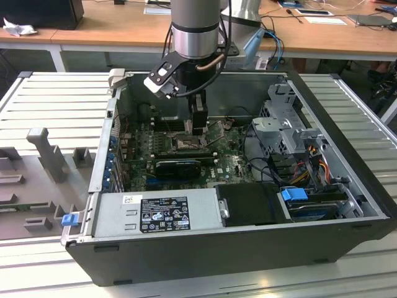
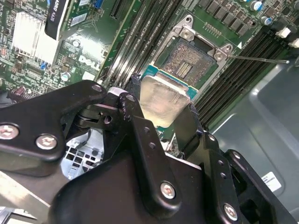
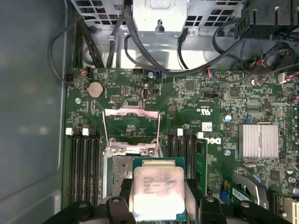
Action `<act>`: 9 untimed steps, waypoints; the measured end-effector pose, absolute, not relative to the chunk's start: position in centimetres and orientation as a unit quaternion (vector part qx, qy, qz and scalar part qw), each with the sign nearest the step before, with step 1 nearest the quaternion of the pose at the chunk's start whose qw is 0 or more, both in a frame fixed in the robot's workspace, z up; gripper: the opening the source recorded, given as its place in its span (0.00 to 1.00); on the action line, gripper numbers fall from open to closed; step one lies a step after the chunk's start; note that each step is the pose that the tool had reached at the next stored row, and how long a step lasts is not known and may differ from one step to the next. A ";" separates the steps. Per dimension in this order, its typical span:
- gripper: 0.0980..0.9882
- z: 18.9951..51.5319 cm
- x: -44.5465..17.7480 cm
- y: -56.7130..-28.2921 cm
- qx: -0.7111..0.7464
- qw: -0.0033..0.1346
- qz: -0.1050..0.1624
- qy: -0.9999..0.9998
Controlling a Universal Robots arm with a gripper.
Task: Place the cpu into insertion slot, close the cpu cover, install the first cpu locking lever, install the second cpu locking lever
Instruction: 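Place the cpu into insertion slot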
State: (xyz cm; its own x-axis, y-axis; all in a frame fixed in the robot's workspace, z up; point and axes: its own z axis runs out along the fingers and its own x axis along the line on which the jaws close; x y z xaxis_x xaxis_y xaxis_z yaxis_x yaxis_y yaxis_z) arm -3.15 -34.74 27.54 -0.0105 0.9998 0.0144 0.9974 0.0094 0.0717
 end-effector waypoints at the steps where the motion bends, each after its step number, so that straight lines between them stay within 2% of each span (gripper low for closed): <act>1: 0.48 27.5 -3.2 -34.7 0.703 0.020 0.031 0.710; 9: 0.48 27.1 -3.2 -34.6 0.703 0.020 0.031 0.710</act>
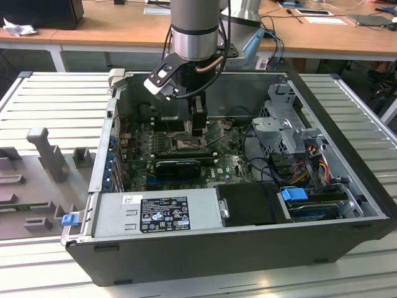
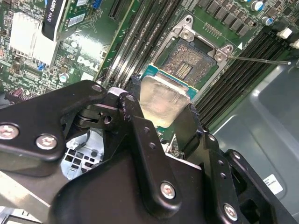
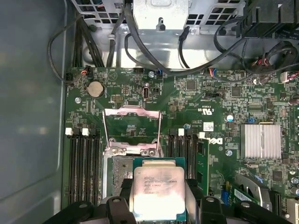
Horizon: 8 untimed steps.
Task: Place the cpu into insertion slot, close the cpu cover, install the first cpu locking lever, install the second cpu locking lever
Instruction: 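Place the cpu into insertion slot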
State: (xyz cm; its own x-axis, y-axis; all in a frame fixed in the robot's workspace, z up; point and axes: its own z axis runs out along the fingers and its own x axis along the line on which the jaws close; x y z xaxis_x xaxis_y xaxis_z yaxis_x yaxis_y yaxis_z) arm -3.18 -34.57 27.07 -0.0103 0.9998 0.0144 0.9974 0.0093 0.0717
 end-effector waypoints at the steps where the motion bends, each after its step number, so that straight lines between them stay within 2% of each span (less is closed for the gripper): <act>1: 0.48 27.0 -3.2 -34.5 0.703 0.020 0.031 0.710; 8: 0.48 25.4 -3.9 -33.4 0.703 0.020 0.031 0.710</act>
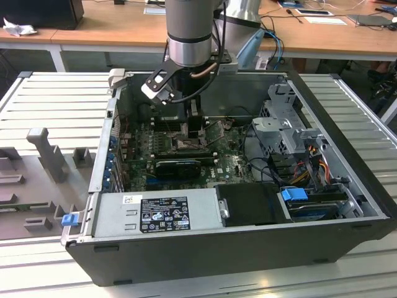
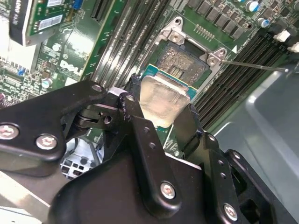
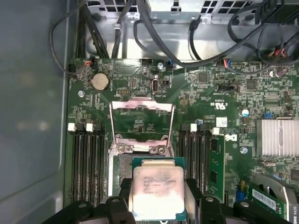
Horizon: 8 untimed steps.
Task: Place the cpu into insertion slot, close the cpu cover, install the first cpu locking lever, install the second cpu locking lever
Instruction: 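Place the cpu into insertion slot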
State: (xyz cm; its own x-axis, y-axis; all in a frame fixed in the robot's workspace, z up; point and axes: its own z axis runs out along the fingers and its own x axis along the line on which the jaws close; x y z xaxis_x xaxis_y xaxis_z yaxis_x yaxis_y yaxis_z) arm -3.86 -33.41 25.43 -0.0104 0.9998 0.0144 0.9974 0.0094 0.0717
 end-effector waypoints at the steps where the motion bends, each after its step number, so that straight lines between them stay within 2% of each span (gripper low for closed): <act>1: 0.48 25.3 -4.0 -33.3 0.703 0.020 0.031 0.710; 8: 0.48 25.0 -4.6 -32.8 0.703 0.020 0.031 0.710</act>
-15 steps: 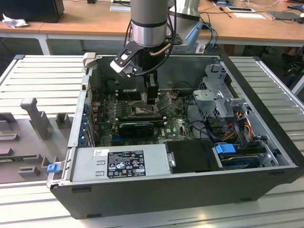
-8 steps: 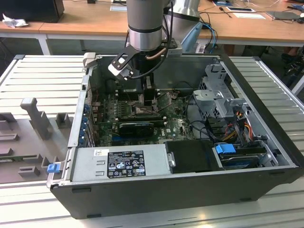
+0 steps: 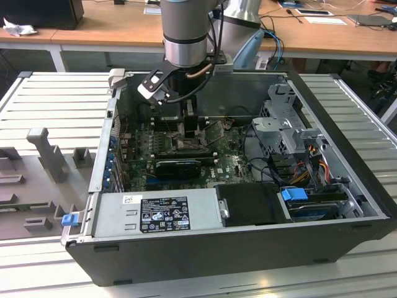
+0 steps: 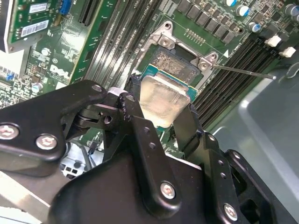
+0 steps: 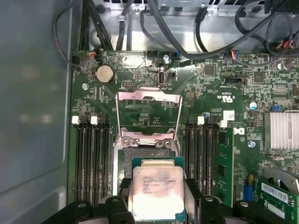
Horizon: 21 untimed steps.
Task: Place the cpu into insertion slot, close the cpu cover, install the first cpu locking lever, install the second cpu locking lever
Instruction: 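Place the cpu into insertion slot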
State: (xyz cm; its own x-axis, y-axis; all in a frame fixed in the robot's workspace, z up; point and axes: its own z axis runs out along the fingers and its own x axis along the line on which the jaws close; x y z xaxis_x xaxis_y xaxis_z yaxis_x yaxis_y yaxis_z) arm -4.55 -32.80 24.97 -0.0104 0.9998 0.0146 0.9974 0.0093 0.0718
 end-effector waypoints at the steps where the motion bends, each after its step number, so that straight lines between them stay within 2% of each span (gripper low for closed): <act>1: 0.48 24.9 -4.6 -32.7 0.703 0.020 0.031 0.710; 21: 0.48 22.7 -4.6 -32.4 0.705 0.020 0.031 0.708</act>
